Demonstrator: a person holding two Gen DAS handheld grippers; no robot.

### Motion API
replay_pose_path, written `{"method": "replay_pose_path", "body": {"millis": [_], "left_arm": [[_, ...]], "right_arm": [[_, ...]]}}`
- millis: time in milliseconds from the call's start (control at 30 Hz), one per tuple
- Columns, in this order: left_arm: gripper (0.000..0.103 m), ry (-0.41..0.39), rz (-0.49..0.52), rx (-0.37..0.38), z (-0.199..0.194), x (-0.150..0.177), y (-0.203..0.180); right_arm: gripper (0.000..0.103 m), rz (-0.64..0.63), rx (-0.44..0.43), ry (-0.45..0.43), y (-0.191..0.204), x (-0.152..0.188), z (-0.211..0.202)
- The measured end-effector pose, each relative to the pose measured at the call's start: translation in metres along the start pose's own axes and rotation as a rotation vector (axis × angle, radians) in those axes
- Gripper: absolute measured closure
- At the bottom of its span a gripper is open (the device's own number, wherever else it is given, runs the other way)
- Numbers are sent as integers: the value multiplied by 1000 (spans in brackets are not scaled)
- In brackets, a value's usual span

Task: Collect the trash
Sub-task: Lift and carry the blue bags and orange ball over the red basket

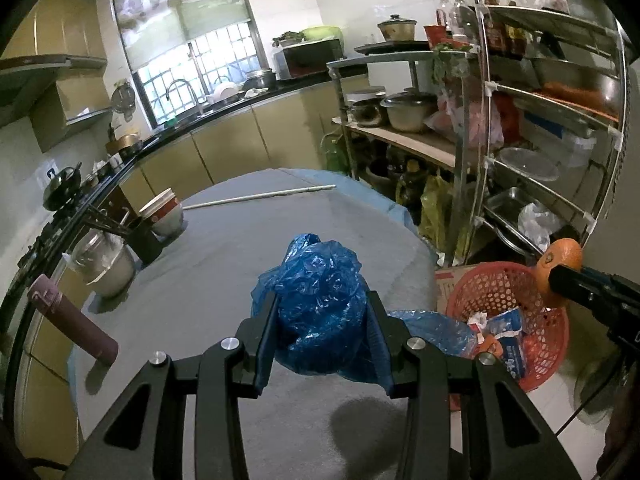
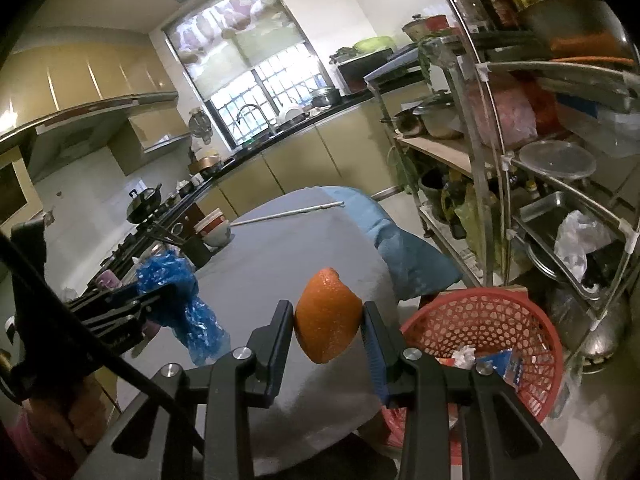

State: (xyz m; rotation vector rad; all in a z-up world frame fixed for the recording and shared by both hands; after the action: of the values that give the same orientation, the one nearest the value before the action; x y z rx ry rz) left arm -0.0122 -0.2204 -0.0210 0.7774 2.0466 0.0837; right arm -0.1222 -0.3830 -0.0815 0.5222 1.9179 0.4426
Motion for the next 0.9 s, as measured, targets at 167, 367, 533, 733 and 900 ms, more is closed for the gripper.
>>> {"method": "replay_pose_path", "body": {"millis": [167,367,533,733,900], "left_arm": [[60,13,5,0,4,0,-3],[60,15,19,2,5,-1,-9],[60,14,30,9,6,-3,-12],[60,14,43,16,7,-4,-19],[60,17,53,24,8,-5,-24]], "right_arm": [[66,8,0,5,-4,0,2],[66,29,-1,7,-9,0,4],[66,42,0,8,-14,0,4],[66,49,7,10,-16,2,4],[66,62,12,17,-22,3,5]]}}
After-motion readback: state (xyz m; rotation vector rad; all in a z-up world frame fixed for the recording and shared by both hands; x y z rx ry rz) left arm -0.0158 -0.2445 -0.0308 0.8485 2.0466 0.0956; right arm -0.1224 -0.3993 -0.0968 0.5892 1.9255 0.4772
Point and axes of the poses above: each gripper's, at about its wrist camera, not at the fingertips, and z roughly the way its jaws point, y to its left, x to its underside, the point moved 3 cm from there along z, roughly the way its jaws point, and after that the axes turned 10 degrees about -x, right-handed, at the moved point
